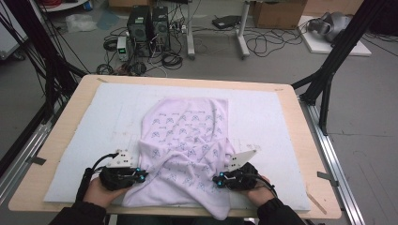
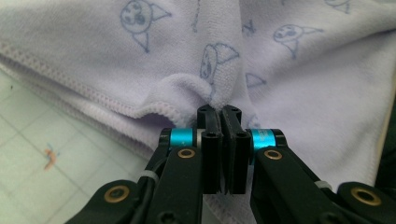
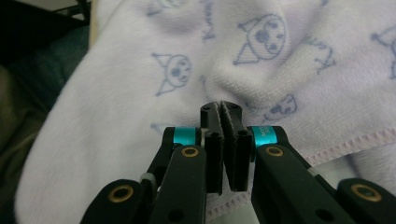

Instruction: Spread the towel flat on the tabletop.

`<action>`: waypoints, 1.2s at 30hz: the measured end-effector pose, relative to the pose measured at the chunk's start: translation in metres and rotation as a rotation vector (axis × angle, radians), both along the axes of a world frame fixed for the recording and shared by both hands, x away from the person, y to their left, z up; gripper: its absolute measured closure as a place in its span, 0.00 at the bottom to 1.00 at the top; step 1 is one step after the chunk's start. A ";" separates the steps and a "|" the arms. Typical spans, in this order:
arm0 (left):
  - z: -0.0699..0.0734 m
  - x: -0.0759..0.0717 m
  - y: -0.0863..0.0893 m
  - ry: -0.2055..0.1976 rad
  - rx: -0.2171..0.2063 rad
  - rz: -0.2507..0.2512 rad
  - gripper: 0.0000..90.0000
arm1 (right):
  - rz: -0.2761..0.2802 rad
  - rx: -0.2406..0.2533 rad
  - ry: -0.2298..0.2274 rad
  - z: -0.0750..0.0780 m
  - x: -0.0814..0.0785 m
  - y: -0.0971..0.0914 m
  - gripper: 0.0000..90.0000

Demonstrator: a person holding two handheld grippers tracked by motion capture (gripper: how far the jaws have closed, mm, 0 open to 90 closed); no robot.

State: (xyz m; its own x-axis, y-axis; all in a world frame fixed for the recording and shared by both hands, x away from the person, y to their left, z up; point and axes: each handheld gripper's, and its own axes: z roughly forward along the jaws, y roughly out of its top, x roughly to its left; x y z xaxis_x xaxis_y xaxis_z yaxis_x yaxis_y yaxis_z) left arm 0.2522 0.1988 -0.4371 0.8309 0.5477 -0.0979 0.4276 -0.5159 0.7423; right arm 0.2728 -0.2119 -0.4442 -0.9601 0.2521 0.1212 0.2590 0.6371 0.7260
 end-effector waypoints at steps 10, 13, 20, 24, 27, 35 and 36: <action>0.018 -0.018 0.020 -0.033 -0.039 0.025 0.96 | -0.015 0.023 -0.029 0.019 -0.023 -0.028 0.98; 0.019 -0.009 0.018 -0.047 -0.038 0.050 0.96 | -0.055 0.002 -0.059 0.022 -0.016 -0.036 0.98; 0.003 0.026 0.009 -0.039 -0.004 0.095 0.96 | -0.088 -0.026 -0.082 0.019 0.002 -0.032 0.98; 0.000 0.036 0.004 -0.040 -0.009 0.103 0.96 | -0.135 -0.035 -0.071 0.014 0.015 -0.036 0.98; 0.006 0.033 0.006 -0.054 -0.013 0.106 0.89 | -0.131 -0.026 -0.070 0.014 0.016 -0.035 0.95; 0.033 0.002 0.024 -0.116 -0.069 0.102 0.69 | -0.092 0.080 -0.158 0.037 -0.012 -0.033 0.76; 0.034 -0.001 0.022 -0.116 -0.072 0.088 0.69 | -0.081 0.074 -0.155 0.035 -0.014 -0.029 0.74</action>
